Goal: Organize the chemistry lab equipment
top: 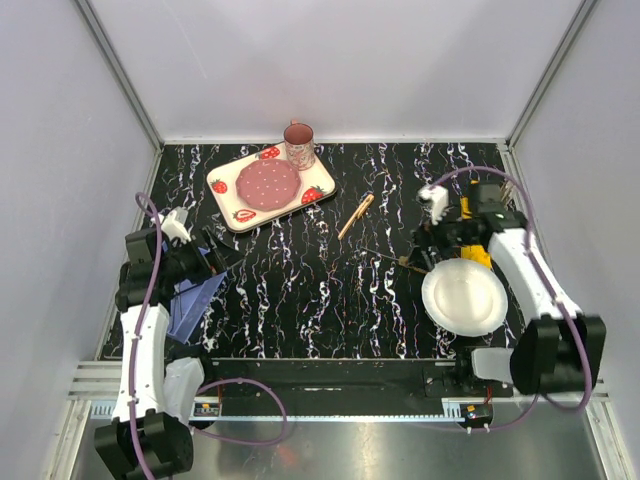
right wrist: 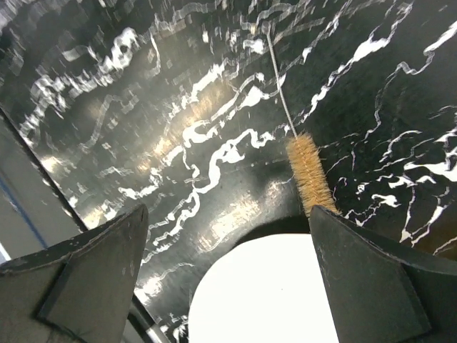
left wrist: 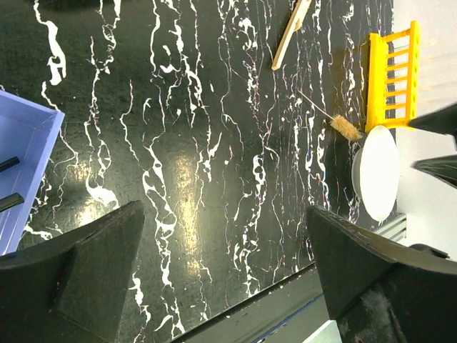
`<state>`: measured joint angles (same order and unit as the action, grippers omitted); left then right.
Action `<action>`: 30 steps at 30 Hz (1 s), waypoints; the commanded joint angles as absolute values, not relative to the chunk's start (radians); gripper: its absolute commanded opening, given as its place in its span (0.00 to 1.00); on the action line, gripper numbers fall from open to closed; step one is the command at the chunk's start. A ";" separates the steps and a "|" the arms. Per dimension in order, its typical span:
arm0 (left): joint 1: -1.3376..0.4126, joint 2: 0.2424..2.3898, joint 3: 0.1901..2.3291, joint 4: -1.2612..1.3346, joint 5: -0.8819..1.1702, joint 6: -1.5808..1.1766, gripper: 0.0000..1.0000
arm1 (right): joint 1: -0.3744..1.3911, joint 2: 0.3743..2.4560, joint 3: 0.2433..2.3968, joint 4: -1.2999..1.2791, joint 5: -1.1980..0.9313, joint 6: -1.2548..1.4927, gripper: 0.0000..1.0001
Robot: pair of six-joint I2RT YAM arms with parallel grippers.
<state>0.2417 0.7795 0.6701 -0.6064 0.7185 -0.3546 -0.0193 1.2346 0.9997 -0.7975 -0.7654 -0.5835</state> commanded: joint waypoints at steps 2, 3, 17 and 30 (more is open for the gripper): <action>0.227 0.739 0.663 -0.523 0.770 -0.348 0.99 | 0.173 1.447 1.060 -0.796 -0.358 -0.638 1.00; 0.227 0.733 0.661 -0.520 0.772 -0.350 0.99 | 0.192 1.475 1.065 -0.790 -0.335 -0.637 1.00; 0.218 0.707 0.650 -0.492 0.799 -0.360 0.99 | 0.244 1.758 1.137 -0.692 -0.124 -0.681 0.93; 0.218 0.756 0.646 -0.488 0.844 -0.359 0.99 | 0.244 1.764 1.129 -0.603 -0.210 -0.732 0.29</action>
<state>0.2214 0.7616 0.6487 -0.5423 0.7887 -0.3660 0.2379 1.7790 1.1015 -0.6617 -0.1585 -0.7082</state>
